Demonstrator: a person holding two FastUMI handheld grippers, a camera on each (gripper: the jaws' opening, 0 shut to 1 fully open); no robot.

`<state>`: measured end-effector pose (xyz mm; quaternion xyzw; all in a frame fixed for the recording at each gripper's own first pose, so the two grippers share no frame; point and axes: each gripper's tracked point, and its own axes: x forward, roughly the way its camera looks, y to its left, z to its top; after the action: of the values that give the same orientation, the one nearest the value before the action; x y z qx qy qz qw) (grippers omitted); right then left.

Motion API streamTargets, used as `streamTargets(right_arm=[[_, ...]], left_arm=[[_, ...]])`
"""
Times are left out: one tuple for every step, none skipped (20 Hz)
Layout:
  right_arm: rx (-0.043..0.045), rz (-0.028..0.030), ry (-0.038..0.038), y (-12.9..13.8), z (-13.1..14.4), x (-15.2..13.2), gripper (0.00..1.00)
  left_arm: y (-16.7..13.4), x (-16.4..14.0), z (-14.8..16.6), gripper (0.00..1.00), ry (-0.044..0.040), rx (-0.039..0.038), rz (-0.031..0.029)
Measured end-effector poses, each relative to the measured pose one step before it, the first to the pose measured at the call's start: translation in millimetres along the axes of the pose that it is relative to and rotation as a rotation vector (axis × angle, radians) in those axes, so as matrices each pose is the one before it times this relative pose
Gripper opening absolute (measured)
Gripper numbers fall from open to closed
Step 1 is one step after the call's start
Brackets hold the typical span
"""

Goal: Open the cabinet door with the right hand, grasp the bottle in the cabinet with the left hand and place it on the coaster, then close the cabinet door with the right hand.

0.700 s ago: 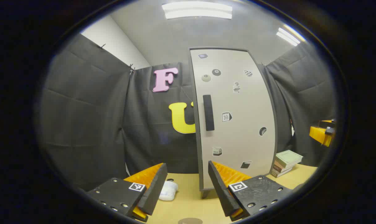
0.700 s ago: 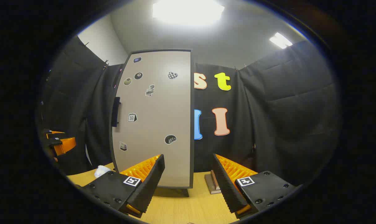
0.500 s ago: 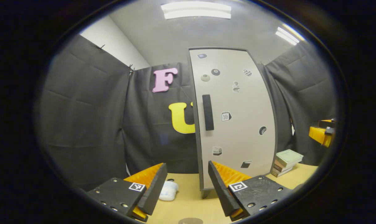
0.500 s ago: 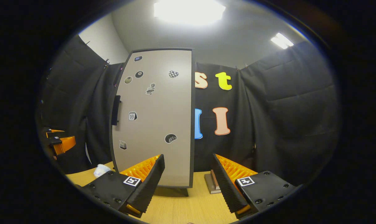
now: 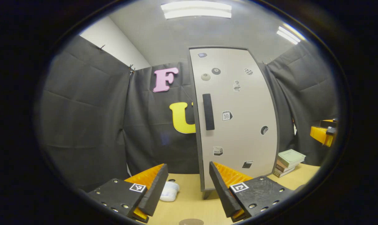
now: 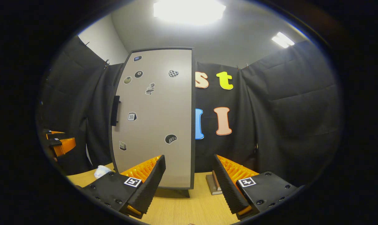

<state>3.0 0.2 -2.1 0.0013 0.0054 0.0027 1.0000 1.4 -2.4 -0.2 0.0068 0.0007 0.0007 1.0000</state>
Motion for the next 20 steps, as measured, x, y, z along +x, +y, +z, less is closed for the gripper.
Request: streamTargets(right_arm=[[0.00172,0.00017,-0.00060,-0.02,-0.14,-0.32,0.96],[0.00225,0.00087,-0.00006,0.25,0.31,-0.04,0.96],[0.00097,-0.00026,-0.00007,-0.28,0.86,-0.42,0.96],[-0.00006,-0.00103,-0.00172,-0.15,-0.08,0.43,0.96],[-0.00049,0.00072,0.00069,-0.06,-0.06,0.05,0.96],[0.00032,0.00123,0.00003,0.14,-0.10,-0.03,0.96],[0.00140,0.00226,0.00026,0.03,0.48,-0.17,0.96],[0.00038,0.00172,0.00038,0.15,0.00,-0.08,0.96],[-0.00002,0.00340,-0.00012,0.07,1.10,-0.25,0.96],[-0.00007,0.00343,0.00085,0.49,-0.18,-0.01,0.96],[0.00080,0.00732,-0.00058,0.64,0.31,0.16,0.96],[0.00435,0.00697,-0.00098,1.04,0.25,0.28,0.96],[0.00524,0.01281,0.00140,1.94,-0.29,0.92,0.96],[0.00978,0.01080,0.00203,-0.65,1.23,1.58,0.96],[0.00429,0.01125,-0.00145,1.42,0.51,1.07,0.96],[0.00428,0.01067,-0.00141,0.78,-0.08,0.52,0.94],[0.00514,0.00995,-0.00081,1.64,0.42,0.50,0.96],[0.00479,0.00858,0.00296,1.20,-1.44,0.64,0.96],[0.00243,0.00196,0.00833,0.55,-0.69,1.34,0.94],[-0.00101,-0.00301,0.01235,-2.75,-0.44,1.10,0.96]], left_arm=[[-0.38,-0.19,-0.07,0.80,-0.00129,0.00085,0.00134],[-0.26,-0.84,1.64,0.80,-0.00211,0.00025,0.00188],[-0.79,-0.20,0.98,0.80,-0.00385,-0.00106,0.00049],[-1.60,-0.55,2.20,0.82,-0.00386,-0.00087,-0.00081],[-2.35,-1.53,1.53,0.80,-0.00106,0.00043,0.00022],[-2.96,-1.46,1.46,0.82,-0.00028,0.00120,0.00110],[-3.65,-2.59,-0.46,0.82,0.00096,0.00135,0.00399],[-1.91,-2.96,1.31,0.82,-0.00210,-0.00027,0.00485],[-1.35,-2.22,2.19,0.80,-0.00404,-0.00155,0.00565],[-2.11,-1.55,1.72,0.80,-0.00320,-0.00117,0.00562],[-1.93,-1.99,1.22,0.80,-0.00199,-0.00011,0.00671],[-2.48,-2.54,1.66,0.80,-0.00035,0.00153,0.00598],[-3.21,-2.05,-0.46,0.80,0.00030,0.00314,0.00421],[-1.87,-1.90,1.69,0.82,-0.00219,0.00596,0.00841],[0.90,-3.73,1.50,0.82,-0.00568,0.00895,0.01452],[2.26,-3.00,2.12,0.80,-0.00420,0.00971,0.01705],[1.56,-2.22,-0.87,0.80,0.00424,0.00628,0.01546],[0.89,-0.39,-0.70,0.80,0.00587,-0.00073,0.00752],[0.61,-0.85,-1.27,0.80,0.00435,-0.00576,0.00380],[0.68,0.50,-0.61,0.80,0.00185,-0.00688,-0.00034]])
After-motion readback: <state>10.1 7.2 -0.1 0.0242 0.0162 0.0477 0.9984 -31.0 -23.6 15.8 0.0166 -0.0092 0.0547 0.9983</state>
